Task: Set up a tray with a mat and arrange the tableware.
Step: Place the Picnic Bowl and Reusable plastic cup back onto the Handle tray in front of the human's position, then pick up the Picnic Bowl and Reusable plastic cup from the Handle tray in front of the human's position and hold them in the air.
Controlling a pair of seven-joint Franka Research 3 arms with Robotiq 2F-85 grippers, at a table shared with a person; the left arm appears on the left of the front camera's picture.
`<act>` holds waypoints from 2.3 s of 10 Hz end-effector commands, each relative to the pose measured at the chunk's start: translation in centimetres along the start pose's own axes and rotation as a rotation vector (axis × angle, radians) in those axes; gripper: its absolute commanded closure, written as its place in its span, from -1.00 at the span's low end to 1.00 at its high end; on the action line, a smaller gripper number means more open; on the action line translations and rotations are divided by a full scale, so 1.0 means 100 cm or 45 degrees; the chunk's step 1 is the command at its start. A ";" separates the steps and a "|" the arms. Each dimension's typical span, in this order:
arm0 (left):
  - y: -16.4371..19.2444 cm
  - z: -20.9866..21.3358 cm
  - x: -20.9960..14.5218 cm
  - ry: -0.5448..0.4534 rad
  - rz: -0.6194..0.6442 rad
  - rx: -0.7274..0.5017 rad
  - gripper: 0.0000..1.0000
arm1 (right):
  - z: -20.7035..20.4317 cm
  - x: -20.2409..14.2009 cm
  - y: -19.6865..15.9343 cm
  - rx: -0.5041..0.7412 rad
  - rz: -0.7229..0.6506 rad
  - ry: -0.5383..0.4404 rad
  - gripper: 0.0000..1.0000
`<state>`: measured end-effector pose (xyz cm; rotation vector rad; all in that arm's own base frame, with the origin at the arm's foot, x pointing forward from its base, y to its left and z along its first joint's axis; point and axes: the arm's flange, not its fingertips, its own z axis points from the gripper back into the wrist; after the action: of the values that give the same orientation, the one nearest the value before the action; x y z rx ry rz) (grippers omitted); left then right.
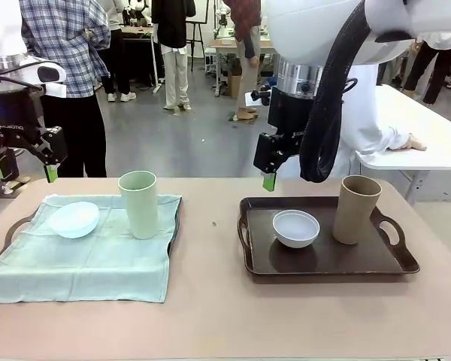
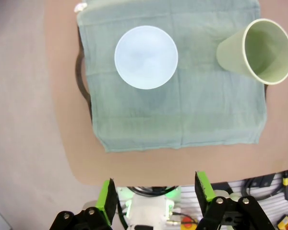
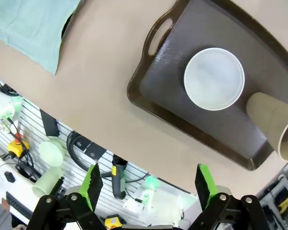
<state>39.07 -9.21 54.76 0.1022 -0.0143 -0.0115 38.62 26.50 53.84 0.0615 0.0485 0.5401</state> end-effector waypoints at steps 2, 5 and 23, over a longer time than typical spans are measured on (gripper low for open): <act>0.002 0.001 0.000 -0.002 -0.017 -0.008 -0.70 | -0.002 -0.002 0.000 0.036 0.017 -0.016 -1.00; 0.002 0.001 0.000 -0.002 -0.017 -0.008 -0.70 | -0.002 -0.002 0.000 0.036 0.017 -0.016 -1.00; 0.089 0.007 -0.027 0.028 0.028 -0.484 -0.71 | 0.002 -0.175 -0.238 0.501 -0.649 -0.156 -1.00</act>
<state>36.56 -0.35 56.18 -0.2728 0.0132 0.0104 36.12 -0.10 52.91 0.4142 0.0626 0.0493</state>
